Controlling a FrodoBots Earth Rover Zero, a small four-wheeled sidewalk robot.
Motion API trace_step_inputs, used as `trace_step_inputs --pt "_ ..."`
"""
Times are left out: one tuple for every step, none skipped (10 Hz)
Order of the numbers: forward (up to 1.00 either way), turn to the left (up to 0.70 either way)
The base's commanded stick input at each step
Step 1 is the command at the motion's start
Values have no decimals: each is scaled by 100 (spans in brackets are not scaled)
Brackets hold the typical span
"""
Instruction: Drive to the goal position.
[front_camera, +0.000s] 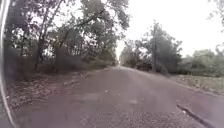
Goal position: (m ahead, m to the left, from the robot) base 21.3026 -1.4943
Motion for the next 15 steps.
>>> trace_step_inputs --pt "70 0" --pt "70 0" --pt "70 0" --pt "70 0" --pt "70 0" --pt "70 0" --pt "70 0" --pt "70 0" --pt "70 -11" --pt "70 -18" --pt "70 -12" --pt "70 -6" --pt "70 0" --pt "70 0" --pt "70 0"
